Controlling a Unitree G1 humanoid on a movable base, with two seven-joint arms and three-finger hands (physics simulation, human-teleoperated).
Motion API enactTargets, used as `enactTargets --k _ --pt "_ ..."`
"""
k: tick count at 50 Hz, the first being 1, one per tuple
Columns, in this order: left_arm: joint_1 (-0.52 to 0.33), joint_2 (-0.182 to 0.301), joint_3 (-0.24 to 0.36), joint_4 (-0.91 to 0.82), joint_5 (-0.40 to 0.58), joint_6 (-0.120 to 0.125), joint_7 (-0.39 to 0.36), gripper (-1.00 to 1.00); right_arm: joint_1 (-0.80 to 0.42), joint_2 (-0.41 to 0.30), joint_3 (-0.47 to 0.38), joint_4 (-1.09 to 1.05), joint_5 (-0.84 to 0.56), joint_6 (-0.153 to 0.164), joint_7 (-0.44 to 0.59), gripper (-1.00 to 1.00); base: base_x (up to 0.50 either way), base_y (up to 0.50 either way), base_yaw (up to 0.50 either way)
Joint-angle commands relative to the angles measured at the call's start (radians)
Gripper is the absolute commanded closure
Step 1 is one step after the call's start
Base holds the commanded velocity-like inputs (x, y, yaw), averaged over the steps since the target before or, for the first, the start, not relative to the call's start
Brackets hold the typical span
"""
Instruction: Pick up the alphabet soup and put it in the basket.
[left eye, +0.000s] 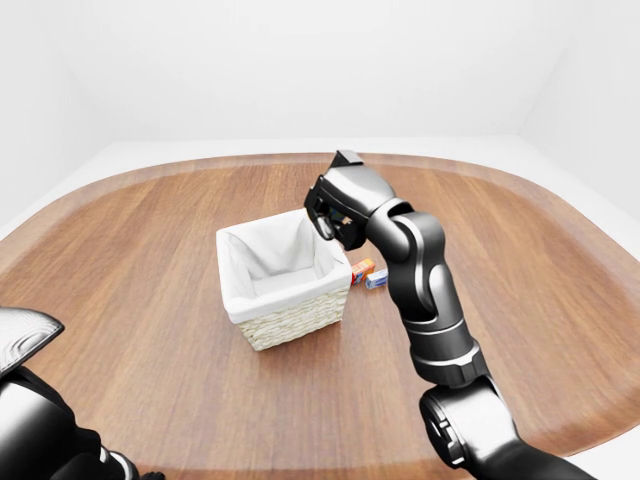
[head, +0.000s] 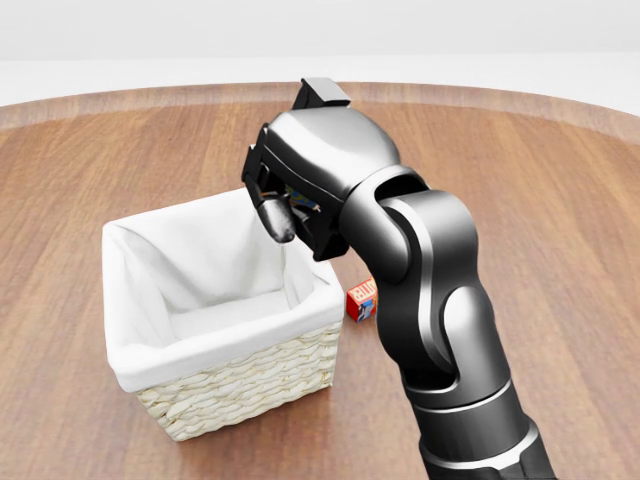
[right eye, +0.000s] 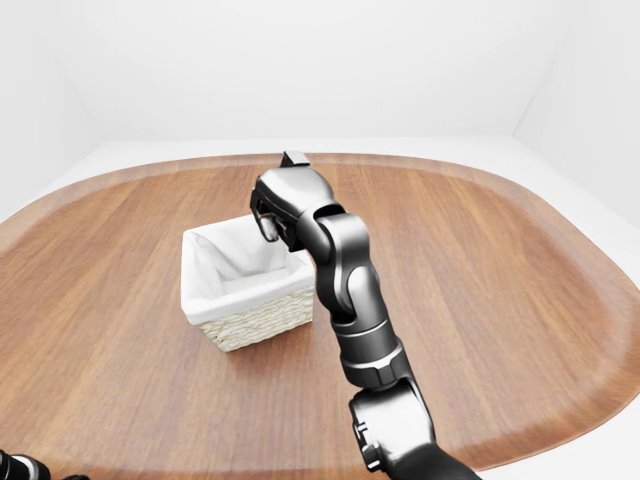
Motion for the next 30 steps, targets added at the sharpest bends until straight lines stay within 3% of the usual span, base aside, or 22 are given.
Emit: enactTargets --k 1,21,30 --pt "-0.005 0.001 0.006 -0.001 -0.011 0.0 0.008 -1.0 -0.044 0.059 0.036 0.067 -0.029 0.0 0.0 0.95 0.0 0.0 0.0" --pt "0.0 -0.003 0.001 0.003 0.005 0.0 -0.003 -1.0 -0.063 0.104 0.049 0.151 -0.034 0.0 0.0 0.95 0.0 0.0 0.0" --pt "-0.002 -0.004 0.002 -0.001 -0.014 0.0 0.005 -1.0 -0.13 0.134 0.054 0.294 -0.028 0.0 -0.021 0.95 0.0 0.0 0.0"
